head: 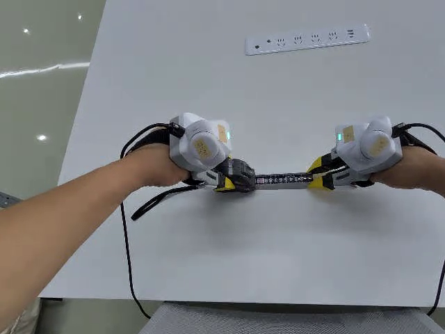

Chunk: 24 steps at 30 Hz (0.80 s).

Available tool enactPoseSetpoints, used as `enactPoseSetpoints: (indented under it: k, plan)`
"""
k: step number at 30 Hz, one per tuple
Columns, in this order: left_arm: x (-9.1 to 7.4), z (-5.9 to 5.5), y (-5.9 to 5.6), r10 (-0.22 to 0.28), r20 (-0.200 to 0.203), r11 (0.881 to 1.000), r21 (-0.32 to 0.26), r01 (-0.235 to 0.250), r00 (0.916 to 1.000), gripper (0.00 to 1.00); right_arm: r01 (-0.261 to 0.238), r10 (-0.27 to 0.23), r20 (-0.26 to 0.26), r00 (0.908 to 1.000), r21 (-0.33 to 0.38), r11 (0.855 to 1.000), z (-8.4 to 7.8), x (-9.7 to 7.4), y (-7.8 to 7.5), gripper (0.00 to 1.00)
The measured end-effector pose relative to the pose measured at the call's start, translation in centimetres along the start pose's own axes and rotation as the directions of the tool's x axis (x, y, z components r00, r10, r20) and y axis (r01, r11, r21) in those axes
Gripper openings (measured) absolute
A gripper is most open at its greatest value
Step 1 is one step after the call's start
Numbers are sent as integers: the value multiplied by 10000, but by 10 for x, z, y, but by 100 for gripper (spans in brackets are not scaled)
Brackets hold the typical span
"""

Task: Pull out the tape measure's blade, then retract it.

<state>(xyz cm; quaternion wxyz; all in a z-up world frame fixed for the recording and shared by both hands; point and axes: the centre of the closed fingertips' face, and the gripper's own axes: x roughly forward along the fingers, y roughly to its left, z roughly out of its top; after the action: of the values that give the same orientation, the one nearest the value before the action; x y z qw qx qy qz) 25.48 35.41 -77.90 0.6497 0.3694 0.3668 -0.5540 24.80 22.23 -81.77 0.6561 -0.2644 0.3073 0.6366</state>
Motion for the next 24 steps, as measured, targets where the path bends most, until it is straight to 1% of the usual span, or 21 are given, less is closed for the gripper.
enactPoseSetpoints:
  k: [15,24]
  plan:
    - [3,-2,2,-35,-64,10000,23,35,10000,27,125,-120,-260,9996,211,9997,-27,-22,-3,9]
    - [4,-2,3,-63,-73,10000,11,63,10000,27,191,-182,-406,9990,219,9996,-40,-36,-4,9]
